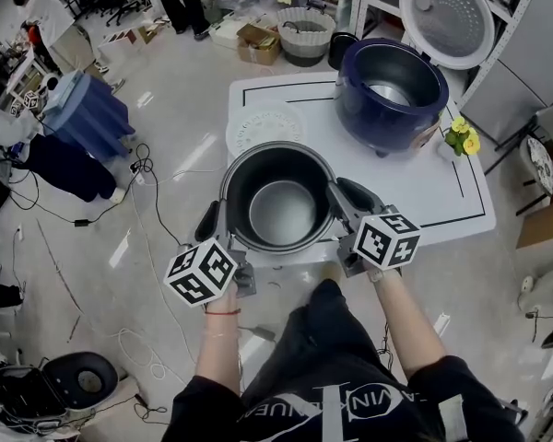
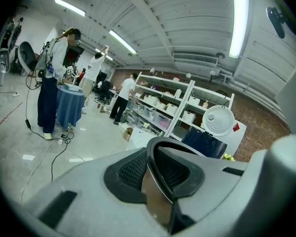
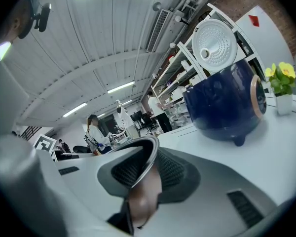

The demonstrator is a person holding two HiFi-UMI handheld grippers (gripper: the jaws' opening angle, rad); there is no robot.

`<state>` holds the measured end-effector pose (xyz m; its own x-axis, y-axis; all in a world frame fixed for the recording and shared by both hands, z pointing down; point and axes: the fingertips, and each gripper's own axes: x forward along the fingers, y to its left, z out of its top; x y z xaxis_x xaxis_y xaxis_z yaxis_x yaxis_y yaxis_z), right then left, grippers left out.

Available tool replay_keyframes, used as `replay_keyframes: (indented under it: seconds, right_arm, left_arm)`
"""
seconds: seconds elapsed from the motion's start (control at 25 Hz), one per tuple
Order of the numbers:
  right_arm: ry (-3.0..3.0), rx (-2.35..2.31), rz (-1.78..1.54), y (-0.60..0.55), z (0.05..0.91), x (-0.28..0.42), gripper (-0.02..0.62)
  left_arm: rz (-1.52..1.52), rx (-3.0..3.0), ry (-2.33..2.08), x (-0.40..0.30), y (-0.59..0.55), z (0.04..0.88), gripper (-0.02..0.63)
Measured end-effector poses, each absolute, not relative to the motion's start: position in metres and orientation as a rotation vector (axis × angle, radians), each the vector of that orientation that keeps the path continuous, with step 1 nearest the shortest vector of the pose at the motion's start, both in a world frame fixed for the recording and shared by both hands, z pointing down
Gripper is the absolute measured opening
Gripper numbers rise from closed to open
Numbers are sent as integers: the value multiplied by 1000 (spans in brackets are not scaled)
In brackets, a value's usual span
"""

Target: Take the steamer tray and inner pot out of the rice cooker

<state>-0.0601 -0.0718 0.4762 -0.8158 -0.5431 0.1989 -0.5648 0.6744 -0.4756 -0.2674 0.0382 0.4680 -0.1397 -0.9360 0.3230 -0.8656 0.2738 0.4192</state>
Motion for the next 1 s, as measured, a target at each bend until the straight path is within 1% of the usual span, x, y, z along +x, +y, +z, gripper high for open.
replay_keyframes:
  seconds: [0.28, 0.48, 0.68, 0.8, 0.92, 1.0]
  right_arm:
    - [-2838, 919, 788, -70, 476, -61, 92]
    - [-2835, 901, 699, -69, 474, -59, 100]
    - [-2887, 946, 617, -72, 449, -48, 75]
    - [-2914, 984, 538, -74, 432, -39, 31]
    - [-2937, 1003, 460, -72, 416, -29, 26]
    - [-2953, 1023, 410, -70, 404, -23, 6]
  left_arm:
    - [-173, 1638, -2016, -269, 39, 469, 63]
    - [-99, 1702, -2030, -268, 36, 463, 64]
    - [16, 1865, -2134, -266, 32, 427, 63]
    - [-39, 1920, -2130, -262, 29, 412, 50]
    - [-71, 1977, -2118, -256, 29, 399, 40]
    - [-79, 2018, -2122, -254, 31, 387, 32]
